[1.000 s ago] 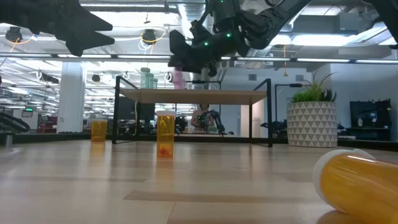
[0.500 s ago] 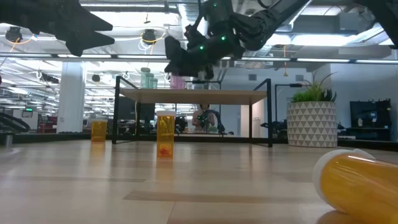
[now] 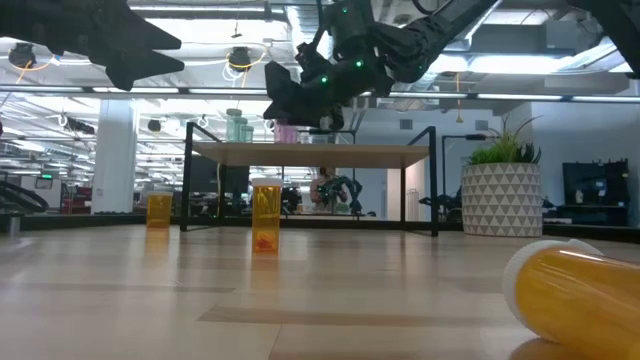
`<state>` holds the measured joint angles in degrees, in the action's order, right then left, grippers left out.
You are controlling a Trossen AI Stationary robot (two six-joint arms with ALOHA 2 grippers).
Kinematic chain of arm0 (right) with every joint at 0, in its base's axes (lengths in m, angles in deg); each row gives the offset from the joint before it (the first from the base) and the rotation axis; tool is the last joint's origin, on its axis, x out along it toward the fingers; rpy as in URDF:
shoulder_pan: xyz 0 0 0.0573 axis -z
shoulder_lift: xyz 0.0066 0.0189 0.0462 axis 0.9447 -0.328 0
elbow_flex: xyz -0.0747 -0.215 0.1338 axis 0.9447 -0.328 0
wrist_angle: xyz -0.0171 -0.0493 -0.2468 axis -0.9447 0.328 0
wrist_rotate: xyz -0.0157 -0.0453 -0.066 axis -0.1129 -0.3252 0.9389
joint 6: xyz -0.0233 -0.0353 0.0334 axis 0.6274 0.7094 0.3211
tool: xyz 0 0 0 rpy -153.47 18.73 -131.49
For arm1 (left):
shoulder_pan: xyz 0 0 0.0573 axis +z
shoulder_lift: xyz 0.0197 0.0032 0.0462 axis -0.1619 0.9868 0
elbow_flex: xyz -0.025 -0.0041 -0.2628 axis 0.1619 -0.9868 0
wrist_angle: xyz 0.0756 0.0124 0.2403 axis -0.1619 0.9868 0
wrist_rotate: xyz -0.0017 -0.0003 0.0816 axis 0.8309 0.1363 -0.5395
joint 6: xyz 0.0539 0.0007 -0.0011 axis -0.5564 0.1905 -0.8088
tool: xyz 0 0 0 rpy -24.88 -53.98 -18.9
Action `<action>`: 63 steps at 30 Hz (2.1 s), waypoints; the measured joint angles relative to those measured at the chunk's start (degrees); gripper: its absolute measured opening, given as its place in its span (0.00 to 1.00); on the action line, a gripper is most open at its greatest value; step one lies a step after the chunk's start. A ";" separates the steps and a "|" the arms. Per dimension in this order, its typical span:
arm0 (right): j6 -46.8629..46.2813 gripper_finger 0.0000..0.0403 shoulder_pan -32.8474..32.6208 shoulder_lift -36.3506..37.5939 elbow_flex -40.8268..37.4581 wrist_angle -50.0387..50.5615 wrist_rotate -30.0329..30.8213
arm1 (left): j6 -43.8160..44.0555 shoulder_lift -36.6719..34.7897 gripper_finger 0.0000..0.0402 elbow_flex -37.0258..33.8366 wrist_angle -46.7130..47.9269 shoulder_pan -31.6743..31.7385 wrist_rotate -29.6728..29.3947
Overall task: Pick and place medicine bottles onto shelf by color
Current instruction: Put the pink pill bottle on the shelf aligned with the other pink pill bottles, then put the top small orange pill bottle on the shelf
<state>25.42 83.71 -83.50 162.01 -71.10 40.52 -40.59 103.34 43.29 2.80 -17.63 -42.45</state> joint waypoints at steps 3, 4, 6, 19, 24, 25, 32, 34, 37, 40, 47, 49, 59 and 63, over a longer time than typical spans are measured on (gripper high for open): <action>0.09 0.49 0.00 0.00 0.00 -0.04 0.00 | 0.00 0.00 0.61 0.00 0.02 0.00 0.00; 0.09 0.51 0.00 0.00 0.00 -0.07 0.00 | 0.00 0.00 0.61 0.00 0.01 0.00 0.00; 0.09 0.54 0.00 0.00 0.00 -0.07 0.00 | 0.00 0.00 0.61 0.00 0.05 0.00 0.02; 1.58 0.60 -0.64 3.57 0.02 1.15 0.03 | 0.04 0.00 0.61 0.02 0.09 0.00 0.46; 2.29 0.60 -1.41 7.38 0.05 4.04 0.11 | 0.07 0.00 0.61 0.02 0.09 0.00 0.52; 3.13 0.60 -1.85 8.29 -0.04 4.66 0.13 | 0.11 0.00 0.61 0.02 0.08 0.00 0.60; 10.54 0.60 -7.99 13.66 -0.02 9.08 6.35 | 0.86 0.00 0.61 0.02 0.04 0.00 2.02; 10.55 0.60 -10.15 15.21 -0.02 12.02 6.49 | 0.97 0.00 0.61 0.02 0.02 0.00 2.37; 8.20 0.60 -13.48 17.10 -1.80 16.36 6.77 | 1.03 0.00 0.61 0.02 0.02 0.00 3.11; 4.15 0.60 -17.02 18.89 -6.93 17.43 8.47 | 1.07 0.00 0.61 0.02 0.00 0.00 3.19; -8.41 0.59 -26.62 25.12 -24.93 10.09 15.04 | 1.08 0.00 0.61 0.02 -0.06 0.00 3.18; -9.88 0.59 -29.44 24.98 -28.91 2.88 14.82 | 1.07 0.00 0.61 0.02 -0.29 0.00 2.85; -10.06 0.59 -35.99 8.70 -26.54 -12.72 12.52 | 0.85 0.00 0.61 0.02 -1.01 0.00 1.79; -10.88 0.59 -35.10 3.53 -23.07 -12.48 11.93 | 0.94 0.00 0.61 0.02 -0.98 0.00 1.77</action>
<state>14.54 48.61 -79.97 138.93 -83.58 52.45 -39.65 103.34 43.31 1.81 -17.63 -40.67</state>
